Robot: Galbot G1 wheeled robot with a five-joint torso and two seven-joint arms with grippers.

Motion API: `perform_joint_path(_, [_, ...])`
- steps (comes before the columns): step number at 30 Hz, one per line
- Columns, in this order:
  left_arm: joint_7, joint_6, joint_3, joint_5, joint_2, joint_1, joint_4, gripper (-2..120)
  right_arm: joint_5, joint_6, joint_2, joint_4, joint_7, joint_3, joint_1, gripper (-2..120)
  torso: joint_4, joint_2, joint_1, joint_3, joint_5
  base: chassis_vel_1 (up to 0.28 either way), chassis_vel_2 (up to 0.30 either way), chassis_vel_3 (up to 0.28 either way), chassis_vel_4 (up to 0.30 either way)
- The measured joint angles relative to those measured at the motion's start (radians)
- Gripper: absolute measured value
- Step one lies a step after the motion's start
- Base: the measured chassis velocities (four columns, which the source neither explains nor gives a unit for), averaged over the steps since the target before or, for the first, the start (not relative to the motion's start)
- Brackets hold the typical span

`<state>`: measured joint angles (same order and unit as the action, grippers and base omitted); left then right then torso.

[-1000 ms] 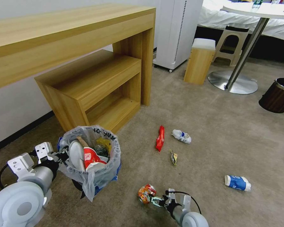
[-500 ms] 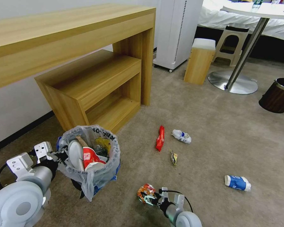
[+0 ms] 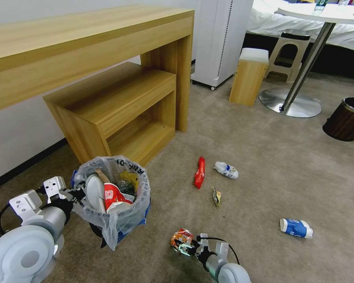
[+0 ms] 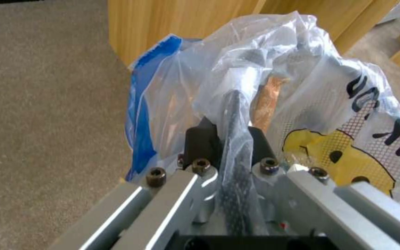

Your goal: Pick up the trash bin and place the garbage on the floor into it.

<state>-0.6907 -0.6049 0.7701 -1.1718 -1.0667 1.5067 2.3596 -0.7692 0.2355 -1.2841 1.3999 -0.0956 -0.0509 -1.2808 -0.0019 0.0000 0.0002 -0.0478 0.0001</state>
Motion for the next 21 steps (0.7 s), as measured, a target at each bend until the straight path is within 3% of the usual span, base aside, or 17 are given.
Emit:
perform_joint_path(8, [0.0,0.002,-0.003,0.002,-0.003,-0.002,-0.001,2,0.0,-0.004,0.002,-0.008,-0.01,0.003,0.015,55,0.0,0.0,0.0,0.0,0.0001,0.0,0.0,0.0,0.0])
perform_joint_path(13, [0.0,0.002,-0.007,0.004,-0.006,-0.003,-0.002,2,0.004,-0.008,0.003,-0.009,-0.02,0.003,0.02,41,0.0,0.0,0.0,0.0,0.0,0.0,0.0,0.0,0.0])
perform_joint_path(15, [0.0,0.002,-0.009,0.005,-0.007,-0.004,-0.003,2,0.007,-0.011,0.003,-0.009,-0.025,0.002,0.023,28,0.0,0.0,0.0,0.0,0.0,0.0,0.0,0.0,0.0])
perform_joint_path(17, [0.0,0.002,-0.009,0.005,-0.007,-0.005,-0.003,2,0.008,-0.012,0.004,-0.009,-0.026,0.002,0.024,27,0.0,0.0,0.0,0.0,0.0,0.0,0.0,0.0,0.0])
perform_joint_path(21, [0.0,0.003,-0.009,0.005,-0.007,-0.005,-0.004,2,0.014,-0.015,0.005,-0.01,-0.032,-0.003,0.03,10,0.0,0.0,0.0,0.0,0.0,0.0,0.0,0.0,0.0])
